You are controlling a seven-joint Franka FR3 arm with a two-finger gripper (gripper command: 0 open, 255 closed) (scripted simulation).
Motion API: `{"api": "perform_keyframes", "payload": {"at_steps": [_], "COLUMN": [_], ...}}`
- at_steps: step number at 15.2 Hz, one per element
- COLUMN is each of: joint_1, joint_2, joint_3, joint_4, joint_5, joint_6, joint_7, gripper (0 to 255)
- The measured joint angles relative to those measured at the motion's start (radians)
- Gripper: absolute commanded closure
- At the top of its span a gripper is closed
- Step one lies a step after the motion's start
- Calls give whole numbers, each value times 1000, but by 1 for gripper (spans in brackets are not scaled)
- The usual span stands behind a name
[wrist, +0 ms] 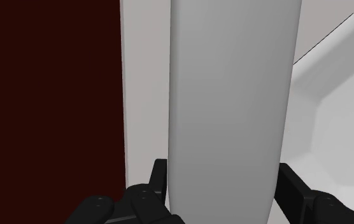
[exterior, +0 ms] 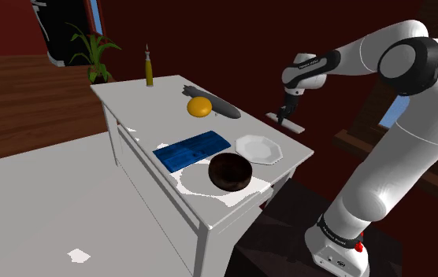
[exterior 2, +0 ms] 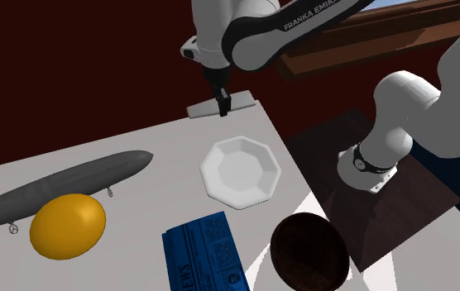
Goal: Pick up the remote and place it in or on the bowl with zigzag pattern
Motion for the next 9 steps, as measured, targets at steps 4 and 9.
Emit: {"api": "perform_keyframes", "payload": {"at_steps": [4, 9], "joint_1": [1, 6], "joint_2": [-28, -62], "joint_3": [5, 16], "joint_4": [28, 54], "joint_5": [-16, -34], "joint_6": [-52, -108], "joint_7": [13, 35], "gripper": [255, 255]}}
